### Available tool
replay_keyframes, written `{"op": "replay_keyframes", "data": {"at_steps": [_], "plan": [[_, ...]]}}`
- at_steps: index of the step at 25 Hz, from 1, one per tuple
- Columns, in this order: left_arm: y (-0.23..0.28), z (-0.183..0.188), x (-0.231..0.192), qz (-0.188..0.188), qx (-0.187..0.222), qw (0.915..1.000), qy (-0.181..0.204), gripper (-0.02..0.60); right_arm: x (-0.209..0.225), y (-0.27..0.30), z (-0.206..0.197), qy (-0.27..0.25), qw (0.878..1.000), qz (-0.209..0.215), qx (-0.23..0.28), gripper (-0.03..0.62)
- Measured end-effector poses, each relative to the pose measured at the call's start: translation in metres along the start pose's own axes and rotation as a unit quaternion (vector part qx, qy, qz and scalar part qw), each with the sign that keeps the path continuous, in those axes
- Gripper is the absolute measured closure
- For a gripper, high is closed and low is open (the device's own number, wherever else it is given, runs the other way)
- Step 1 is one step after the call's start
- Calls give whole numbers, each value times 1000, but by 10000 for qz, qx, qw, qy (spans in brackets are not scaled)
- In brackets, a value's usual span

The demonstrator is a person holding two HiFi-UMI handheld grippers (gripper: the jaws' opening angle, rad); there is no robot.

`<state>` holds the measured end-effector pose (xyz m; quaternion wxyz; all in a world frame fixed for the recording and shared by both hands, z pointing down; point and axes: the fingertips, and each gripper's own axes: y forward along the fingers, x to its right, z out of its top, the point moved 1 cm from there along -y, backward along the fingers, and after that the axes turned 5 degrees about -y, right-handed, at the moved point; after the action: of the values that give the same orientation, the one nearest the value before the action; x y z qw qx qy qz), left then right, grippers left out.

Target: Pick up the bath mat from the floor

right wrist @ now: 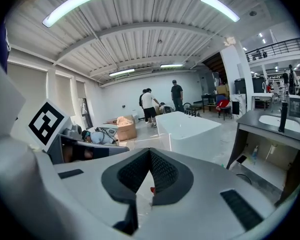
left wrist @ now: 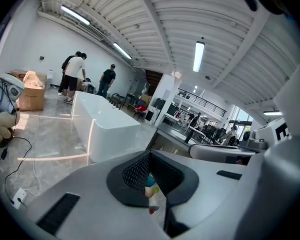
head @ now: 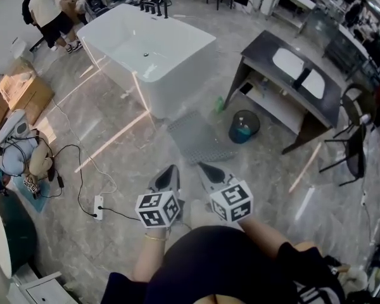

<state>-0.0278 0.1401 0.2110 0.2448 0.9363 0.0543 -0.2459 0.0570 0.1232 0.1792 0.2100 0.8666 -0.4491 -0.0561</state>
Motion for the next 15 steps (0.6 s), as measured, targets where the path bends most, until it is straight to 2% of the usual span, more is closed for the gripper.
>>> {"op": "replay_keyframes", "data": {"at_steps": [8,15], "plan": [[39,17,-4,267,135,9994,-184,581,42,30,8,-44,9997,239,-27,583],[48,13,-13,452,103,9984,-323,580,50,43,1,1,9992,374,-138,583]]}}
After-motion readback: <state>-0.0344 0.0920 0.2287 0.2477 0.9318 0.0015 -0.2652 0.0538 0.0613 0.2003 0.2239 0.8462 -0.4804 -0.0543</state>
